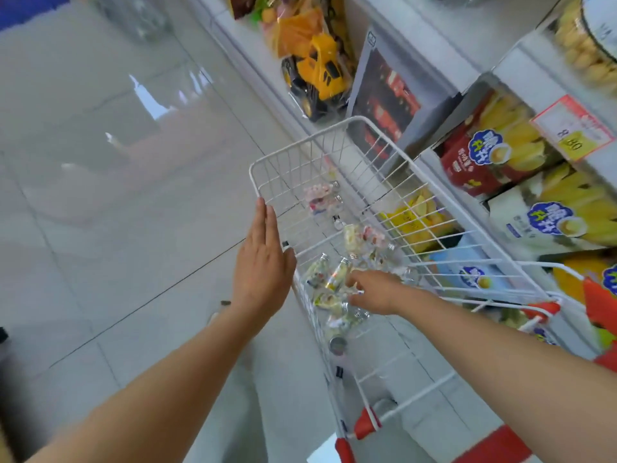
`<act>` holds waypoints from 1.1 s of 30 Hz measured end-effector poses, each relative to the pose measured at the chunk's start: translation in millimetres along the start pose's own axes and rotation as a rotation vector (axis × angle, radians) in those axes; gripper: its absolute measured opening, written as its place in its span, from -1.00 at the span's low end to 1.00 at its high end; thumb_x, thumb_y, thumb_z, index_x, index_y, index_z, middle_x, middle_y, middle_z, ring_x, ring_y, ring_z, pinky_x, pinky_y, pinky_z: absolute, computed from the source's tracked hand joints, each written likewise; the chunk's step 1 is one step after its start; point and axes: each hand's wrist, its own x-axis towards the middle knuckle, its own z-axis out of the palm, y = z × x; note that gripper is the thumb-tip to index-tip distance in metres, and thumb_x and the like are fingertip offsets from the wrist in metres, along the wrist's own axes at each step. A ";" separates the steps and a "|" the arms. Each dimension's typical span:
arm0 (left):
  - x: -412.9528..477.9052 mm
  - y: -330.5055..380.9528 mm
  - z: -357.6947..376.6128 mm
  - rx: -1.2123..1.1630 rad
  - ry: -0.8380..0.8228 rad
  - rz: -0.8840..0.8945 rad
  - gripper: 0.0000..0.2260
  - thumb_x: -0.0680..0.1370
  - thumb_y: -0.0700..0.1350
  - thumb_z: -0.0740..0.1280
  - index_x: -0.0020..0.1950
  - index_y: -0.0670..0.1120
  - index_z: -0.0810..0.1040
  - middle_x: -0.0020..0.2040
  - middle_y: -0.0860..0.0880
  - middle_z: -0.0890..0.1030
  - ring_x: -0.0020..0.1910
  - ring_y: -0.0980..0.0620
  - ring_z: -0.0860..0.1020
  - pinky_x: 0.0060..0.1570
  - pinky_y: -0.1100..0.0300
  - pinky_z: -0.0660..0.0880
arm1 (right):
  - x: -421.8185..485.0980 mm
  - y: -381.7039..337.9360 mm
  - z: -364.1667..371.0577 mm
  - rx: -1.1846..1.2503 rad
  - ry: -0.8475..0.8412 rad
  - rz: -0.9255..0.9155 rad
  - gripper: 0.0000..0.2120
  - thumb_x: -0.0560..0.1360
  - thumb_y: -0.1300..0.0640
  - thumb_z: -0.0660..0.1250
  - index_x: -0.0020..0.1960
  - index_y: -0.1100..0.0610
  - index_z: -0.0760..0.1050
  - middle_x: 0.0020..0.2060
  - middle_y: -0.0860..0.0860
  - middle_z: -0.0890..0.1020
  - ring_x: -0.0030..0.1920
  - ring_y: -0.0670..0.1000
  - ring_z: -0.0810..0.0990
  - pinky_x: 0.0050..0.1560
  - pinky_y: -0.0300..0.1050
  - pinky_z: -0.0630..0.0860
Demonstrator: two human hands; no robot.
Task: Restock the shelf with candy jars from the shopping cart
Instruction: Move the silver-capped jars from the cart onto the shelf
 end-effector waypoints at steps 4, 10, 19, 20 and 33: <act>-5.3 2.6 3.7 -0.051 0.050 -0.040 -0.40 0.65 -0.04 0.07 0.58 -0.11 -0.19 0.57 0.05 -0.28 0.37 -0.09 0.36 0.08 0.04 0.44 | 9.3 4.6 12.6 -0.067 0.004 -0.017 -0.56 0.58 -0.03 0.25 0.41 0.07 0.32 0.34 0.12 0.45 0.25 0.13 0.49 0.09 -0.10 0.42; -8.0 2.0 11.4 -0.063 0.109 -0.045 -0.43 0.65 -0.06 0.04 0.58 -0.08 -0.18 0.57 0.07 -0.24 0.44 -0.03 0.28 0.00 0.11 0.45 | 25.5 3.3 38.0 -0.067 -0.047 -0.067 -0.51 0.59 0.06 0.22 0.49 0.04 0.23 0.38 0.13 0.40 0.26 0.15 0.47 0.07 -0.11 0.44; -9.3 0.7 15.8 -0.090 0.139 -0.053 -0.42 0.64 -0.05 0.06 0.58 -0.03 -0.17 0.57 0.13 -0.23 0.41 0.02 0.31 -0.07 0.20 0.41 | 40.0 0.0 58.8 -0.027 -0.034 -0.072 -0.74 0.52 0.17 0.34 0.18 0.05 0.41 0.29 0.14 0.29 -0.03 0.09 0.50 0.00 -0.11 0.50; -9.6 0.7 15.4 -0.097 0.139 -0.052 -0.42 0.64 -0.05 0.06 0.58 -0.03 -0.17 0.57 0.13 -0.24 0.42 0.03 0.30 -0.06 0.21 0.41 | 40.8 -1.0 60.8 -0.028 -0.033 -0.076 -0.78 0.52 0.17 0.34 0.13 0.04 0.41 0.27 0.14 0.31 -0.02 0.09 0.52 0.03 -0.10 0.51; -10.3 2.2 9.0 -0.080 0.119 -0.041 -0.42 0.65 -0.04 0.10 0.59 -0.05 -0.11 0.58 0.08 -0.18 0.50 0.03 0.17 0.26 0.15 0.36 | 26.4 -0.6 11.0 0.200 0.172 -0.227 -0.81 0.46 0.19 0.41 -0.02 -0.01 0.43 -0.06 -0.02 0.49 -0.21 -0.11 0.49 -0.31 -0.31 0.32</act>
